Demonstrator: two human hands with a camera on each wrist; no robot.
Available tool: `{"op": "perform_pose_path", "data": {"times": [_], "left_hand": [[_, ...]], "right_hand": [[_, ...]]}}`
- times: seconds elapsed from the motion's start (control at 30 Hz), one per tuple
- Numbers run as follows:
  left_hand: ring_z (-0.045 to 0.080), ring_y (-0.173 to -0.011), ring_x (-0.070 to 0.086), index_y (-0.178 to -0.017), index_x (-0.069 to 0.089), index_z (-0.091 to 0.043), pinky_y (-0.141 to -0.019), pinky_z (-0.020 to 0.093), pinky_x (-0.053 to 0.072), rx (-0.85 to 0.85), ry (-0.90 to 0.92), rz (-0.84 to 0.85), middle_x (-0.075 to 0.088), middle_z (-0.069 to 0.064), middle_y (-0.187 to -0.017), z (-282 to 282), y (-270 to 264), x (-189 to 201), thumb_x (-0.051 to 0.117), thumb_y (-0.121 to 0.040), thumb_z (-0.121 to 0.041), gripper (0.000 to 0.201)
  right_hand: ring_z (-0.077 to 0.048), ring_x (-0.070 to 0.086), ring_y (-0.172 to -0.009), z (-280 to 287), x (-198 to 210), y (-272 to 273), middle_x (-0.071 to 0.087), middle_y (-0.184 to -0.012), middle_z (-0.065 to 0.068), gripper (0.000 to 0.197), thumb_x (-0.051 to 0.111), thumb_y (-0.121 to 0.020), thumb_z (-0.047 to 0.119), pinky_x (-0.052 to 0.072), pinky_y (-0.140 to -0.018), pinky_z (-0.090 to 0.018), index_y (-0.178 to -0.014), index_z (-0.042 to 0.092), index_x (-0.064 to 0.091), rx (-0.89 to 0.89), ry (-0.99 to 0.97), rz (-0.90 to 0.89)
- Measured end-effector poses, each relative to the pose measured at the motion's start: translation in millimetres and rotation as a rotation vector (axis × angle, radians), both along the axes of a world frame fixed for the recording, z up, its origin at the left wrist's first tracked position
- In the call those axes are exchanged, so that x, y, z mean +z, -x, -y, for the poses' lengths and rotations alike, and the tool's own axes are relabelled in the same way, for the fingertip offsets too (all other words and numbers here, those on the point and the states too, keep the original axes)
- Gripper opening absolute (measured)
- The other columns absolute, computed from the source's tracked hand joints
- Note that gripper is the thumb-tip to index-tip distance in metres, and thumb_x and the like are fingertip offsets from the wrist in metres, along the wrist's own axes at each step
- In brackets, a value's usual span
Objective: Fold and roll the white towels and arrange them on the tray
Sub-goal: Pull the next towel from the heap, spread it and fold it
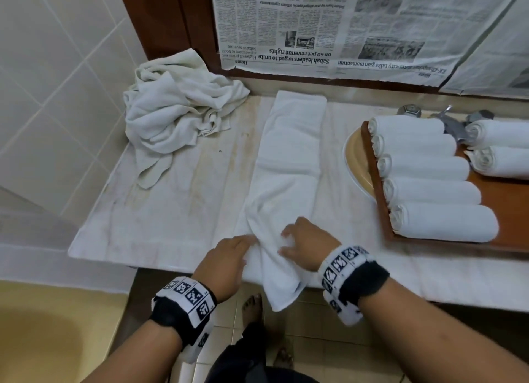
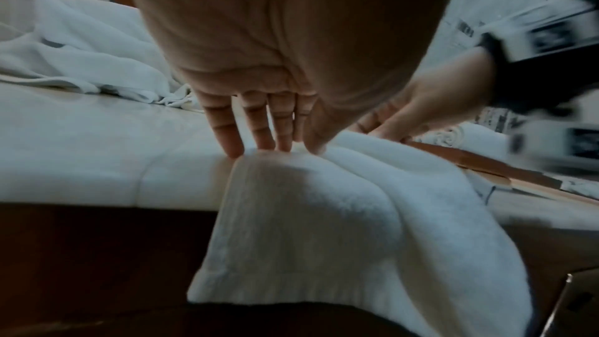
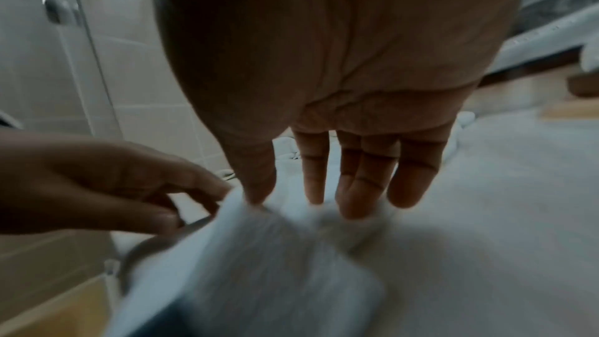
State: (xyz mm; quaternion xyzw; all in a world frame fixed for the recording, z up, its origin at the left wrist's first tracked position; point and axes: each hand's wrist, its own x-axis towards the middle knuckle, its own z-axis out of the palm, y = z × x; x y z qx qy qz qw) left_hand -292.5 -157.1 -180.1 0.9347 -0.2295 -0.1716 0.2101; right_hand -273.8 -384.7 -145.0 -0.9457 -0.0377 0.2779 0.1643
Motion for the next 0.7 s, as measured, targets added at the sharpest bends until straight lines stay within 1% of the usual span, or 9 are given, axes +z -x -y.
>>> {"op": "perform_pose_path", "data": {"times": [0.1, 0.2, 0.27, 0.33, 0.43, 0.5, 0.57, 0.63, 0.7], "left_hand": [[0.024, -0.119, 0.048, -0.156, 0.019, -0.025, -0.097, 0.037, 0.043, 0.023, -0.004, 0.003, 0.053, 0.003, -0.134, 3.7, -1.9, 2.0, 0.045, -0.097, -0.011, 0.066], [0.022, -0.108, 0.050, -0.156, 0.001, -0.035, -0.091, 0.035, 0.045, 0.015, -0.066, -0.001, 0.054, 0.003, -0.116, 9.5, -2.5, 5.3, 0.050, -0.095, -0.012, 0.081], [0.021, -0.104, 0.054, -0.152, -0.007, -0.046, -0.092, 0.037, 0.047, 0.006, -0.022, -0.054, 0.056, 0.005, -0.116, 5.9, -4.9, 1.7, 0.051, -0.093, -0.011, 0.089], [0.017, -0.103, 0.059, -0.150, -0.009, -0.051, -0.094, 0.032, 0.047, 0.041, 0.124, -0.133, 0.060, 0.005, -0.125, -1.1, -8.0, 1.0, 0.048, -0.096, -0.012, 0.088], [0.012, -0.107, 0.059, -0.155, 0.007, -0.040, -0.100, 0.029, 0.044, 0.197, 0.309, -0.218, 0.059, -0.008, -0.126, -8.7, -6.5, 12.0, 0.039, -0.104, -0.019, 0.063], [0.011, -0.121, 0.053, -0.149, 0.032, -0.034, -0.110, 0.029, 0.037, 0.261, 0.396, -0.206, 0.056, -0.006, -0.135, -12.9, -3.5, 14.0, 0.038, -0.105, -0.014, 0.049], [0.013, -0.124, 0.050, -0.137, 0.052, -0.028, -0.110, 0.026, 0.035, 0.210, 0.314, -0.160, 0.055, 0.001, -0.133, -16.5, 2.0, 7.6, 0.040, -0.102, -0.006, 0.043], [0.019, -0.114, 0.054, -0.127, 0.063, -0.024, -0.104, 0.028, 0.039, 0.157, 0.137, -0.101, 0.058, 0.003, -0.119, -18.7, 6.9, -1.3, 0.045, -0.101, -0.013, 0.033], [0.019, -0.105, 0.058, -0.119, 0.066, -0.024, -0.098, 0.034, 0.044, 0.155, 0.051, -0.081, 0.061, 0.002, -0.109, -17.9, 10.2, -1.3, 0.048, -0.100, -0.023, 0.027]], "right_hand": [[-0.025, 0.055, -0.106, -4.9, -6.7, 33.8, 0.051, -0.116, -0.005, 0.045, 0.044, -0.098, 0.053, 0.045, -0.091, -0.038, -0.122, 0.018, 0.059, -0.046, -0.069, 0.035], [-0.024, 0.054, -0.105, -7.8, -9.5, 52.1, 0.050, -0.114, -0.002, 0.042, 0.052, -0.092, 0.051, 0.045, -0.086, -0.036, -0.120, 0.020, 0.054, -0.054, 0.027, 0.021], [-0.024, 0.059, -0.099, -14.2, -1.8, 58.8, 0.055, -0.104, 0.000, 0.028, 0.053, -0.092, 0.040, 0.046, -0.079, -0.033, -0.112, 0.021, 0.051, -0.087, 0.011, 0.068], [-0.020, 0.062, -0.092, -25.9, 11.8, 63.9, 0.062, -0.100, 0.003, 0.031, 0.057, -0.091, 0.045, 0.048, -0.076, -0.032, -0.113, 0.024, 0.050, -0.046, -0.157, 0.069], [-0.009, 0.061, -0.090, -42.5, 23.8, 67.0, 0.065, -0.107, 0.007, 0.047, 0.055, -0.090, 0.063, 0.050, -0.089, -0.032, -0.127, 0.035, 0.055, 0.039, -0.379, -0.046], [-0.015, 0.058, -0.106, -39.9, 14.6, 62.8, 0.056, -0.123, 0.003, 0.048, 0.046, -0.096, 0.060, 0.047, -0.097, -0.038, -0.135, 0.033, 0.053, -0.015, -0.299, 0.050], [-0.023, 0.049, -0.121, -29.2, 2.3, 61.1, 0.044, -0.138, -0.001, 0.049, 0.045, -0.098, 0.050, 0.045, -0.099, -0.041, -0.141, 0.027, 0.047, -0.008, -0.069, 0.134], [-0.025, 0.042, -0.126, -19.5, -9.8, 65.6, 0.033, -0.147, -0.002, 0.053, 0.051, -0.095, 0.041, 0.044, -0.097, -0.041, -0.144, 0.026, 0.038, 0.046, 0.088, 0.158], [-0.026, 0.038, -0.131, -15.5, -16.8, 69.4, 0.026, -0.153, -0.003, 0.058, 0.053, -0.093, 0.038, 0.043, -0.099, -0.041, -0.147, 0.027, 0.032, 0.069, 0.115, 0.167]]}}
